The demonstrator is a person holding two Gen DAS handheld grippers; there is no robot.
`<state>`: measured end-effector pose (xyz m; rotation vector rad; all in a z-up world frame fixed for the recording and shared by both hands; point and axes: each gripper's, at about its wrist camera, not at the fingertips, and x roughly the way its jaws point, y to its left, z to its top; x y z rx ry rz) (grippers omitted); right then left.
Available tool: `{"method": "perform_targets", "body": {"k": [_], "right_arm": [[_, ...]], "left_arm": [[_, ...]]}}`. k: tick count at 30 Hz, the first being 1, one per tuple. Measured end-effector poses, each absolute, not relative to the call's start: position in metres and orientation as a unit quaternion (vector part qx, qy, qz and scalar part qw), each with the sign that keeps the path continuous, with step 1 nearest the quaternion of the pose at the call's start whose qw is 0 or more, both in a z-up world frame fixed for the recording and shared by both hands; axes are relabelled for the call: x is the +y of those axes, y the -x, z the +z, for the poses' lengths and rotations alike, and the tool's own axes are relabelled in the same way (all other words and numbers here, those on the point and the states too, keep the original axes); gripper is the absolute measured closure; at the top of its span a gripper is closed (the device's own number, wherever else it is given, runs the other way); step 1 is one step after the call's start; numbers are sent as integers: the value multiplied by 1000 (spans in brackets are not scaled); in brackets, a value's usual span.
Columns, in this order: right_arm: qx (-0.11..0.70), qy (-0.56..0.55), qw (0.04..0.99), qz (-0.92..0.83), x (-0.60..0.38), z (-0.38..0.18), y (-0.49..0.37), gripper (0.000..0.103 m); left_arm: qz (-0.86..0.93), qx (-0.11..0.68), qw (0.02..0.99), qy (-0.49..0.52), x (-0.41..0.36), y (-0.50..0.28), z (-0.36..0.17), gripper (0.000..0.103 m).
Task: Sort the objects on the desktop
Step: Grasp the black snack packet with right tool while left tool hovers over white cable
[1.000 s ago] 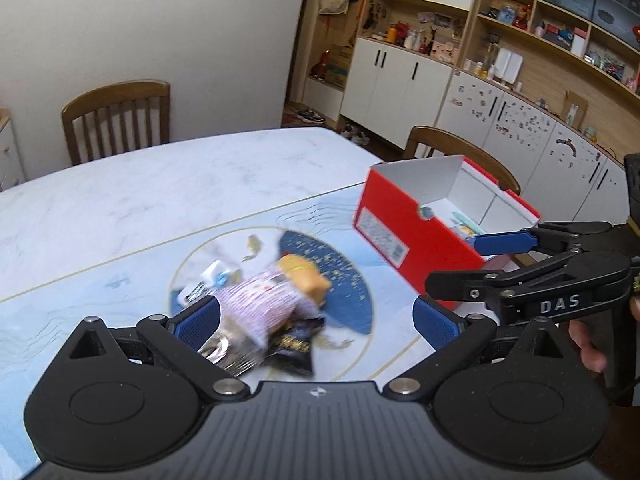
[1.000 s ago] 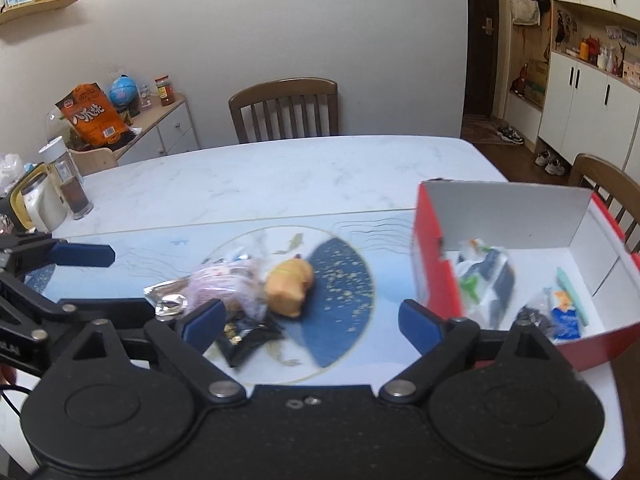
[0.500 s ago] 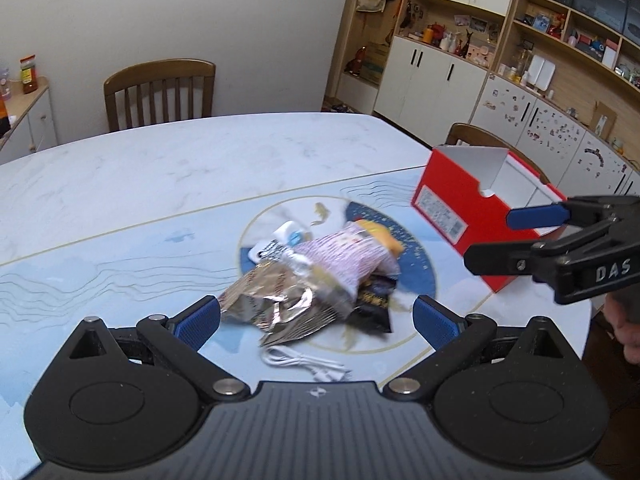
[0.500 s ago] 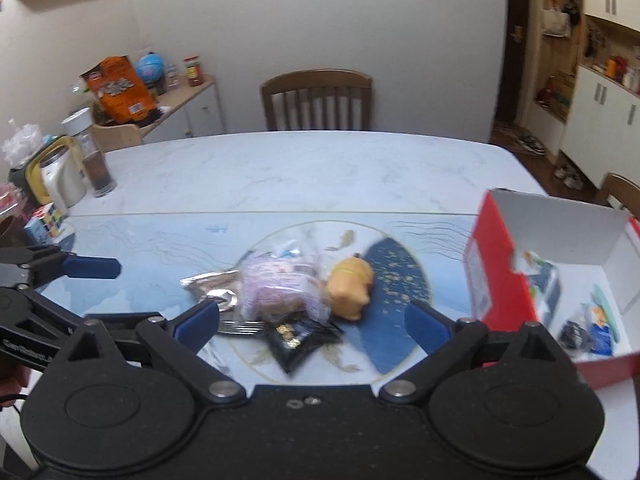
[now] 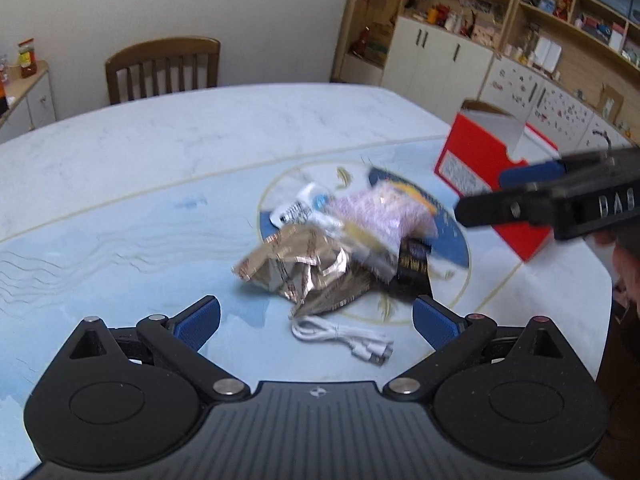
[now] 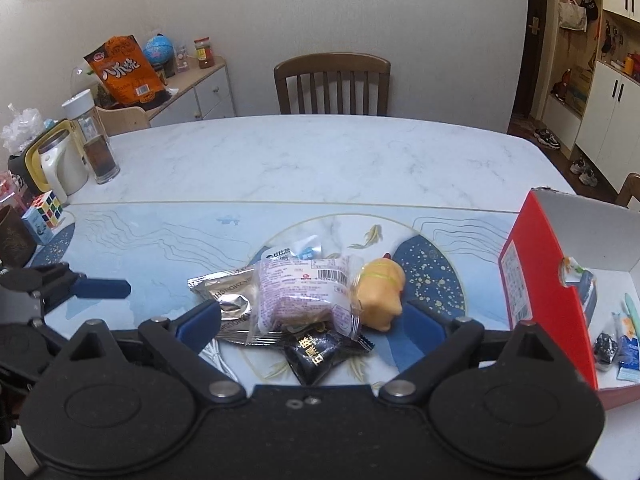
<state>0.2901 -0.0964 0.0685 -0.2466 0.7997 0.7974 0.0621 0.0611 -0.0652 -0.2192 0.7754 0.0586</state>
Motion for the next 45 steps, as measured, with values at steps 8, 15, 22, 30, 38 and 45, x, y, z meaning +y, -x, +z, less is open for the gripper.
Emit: {"method": "perform_targets", "body": {"k": [8,15,22,30,38,45], "right_arm": [[401,127,828,371,-97,44,-297,12],[422,127,822,360,-98,23,-302,13],[439,138,808,368,-90,3,-305,17],[444,140,806,366,-81,-10,-308,19],[453,134,806,357,-78,-20,-314,24],[445,133,809,360,-77,-23,-314,28]], "left_arm": [[-6,385,920,69,46,-71,-87,0],[-19,385,921,51,39,-80,-102,0],[-24,390,920,35,34,-86,-113,0],[-26,391,920,22,31,-90,-121,1],[-24,389,921,16,30,-89,-126,3],[-20,383,924,-6,28,-88,-127,13]]}}
